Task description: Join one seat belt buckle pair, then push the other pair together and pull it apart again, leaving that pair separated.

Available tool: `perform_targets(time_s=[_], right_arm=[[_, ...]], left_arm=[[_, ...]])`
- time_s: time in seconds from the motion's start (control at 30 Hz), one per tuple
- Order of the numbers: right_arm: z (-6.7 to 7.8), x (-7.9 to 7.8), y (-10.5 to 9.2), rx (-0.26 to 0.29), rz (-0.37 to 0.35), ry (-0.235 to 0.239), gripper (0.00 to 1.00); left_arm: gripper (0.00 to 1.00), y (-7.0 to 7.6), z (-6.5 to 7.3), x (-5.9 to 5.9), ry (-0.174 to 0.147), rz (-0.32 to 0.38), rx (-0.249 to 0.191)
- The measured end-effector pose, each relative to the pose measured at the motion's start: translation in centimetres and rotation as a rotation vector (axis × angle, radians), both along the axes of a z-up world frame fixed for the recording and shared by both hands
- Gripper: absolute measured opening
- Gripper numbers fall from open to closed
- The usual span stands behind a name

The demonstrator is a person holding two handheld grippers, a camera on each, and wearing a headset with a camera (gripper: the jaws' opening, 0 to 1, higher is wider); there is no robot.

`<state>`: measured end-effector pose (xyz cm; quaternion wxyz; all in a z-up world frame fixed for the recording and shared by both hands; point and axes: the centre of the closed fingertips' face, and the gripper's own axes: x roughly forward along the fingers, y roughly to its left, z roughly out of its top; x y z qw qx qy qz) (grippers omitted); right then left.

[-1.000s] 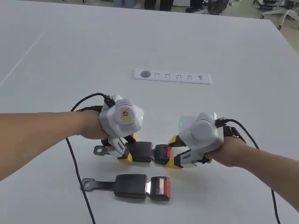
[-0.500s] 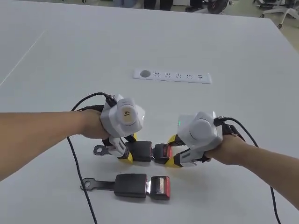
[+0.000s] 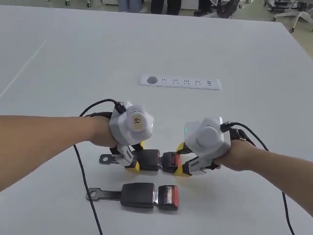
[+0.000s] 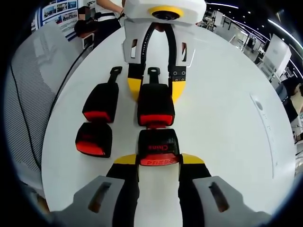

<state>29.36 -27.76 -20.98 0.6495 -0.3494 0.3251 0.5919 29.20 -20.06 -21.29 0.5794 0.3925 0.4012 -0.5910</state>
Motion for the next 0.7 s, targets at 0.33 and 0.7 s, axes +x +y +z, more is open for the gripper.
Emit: perform_targets(time_s=[0.33,0.7], right_arm=[[-0.1,0.0,-1.3,0.006,0.017,-0.008,0.29],[-0.1,0.0,-1.4,0.002,0.021,-0.006,0.30]], left_arm=[[0.33,0.2,-0.2,0.3,-0.001,0.006,0.011],[0.33,0.2,-0.1,0.1,-0.003,0.008,0.030]])
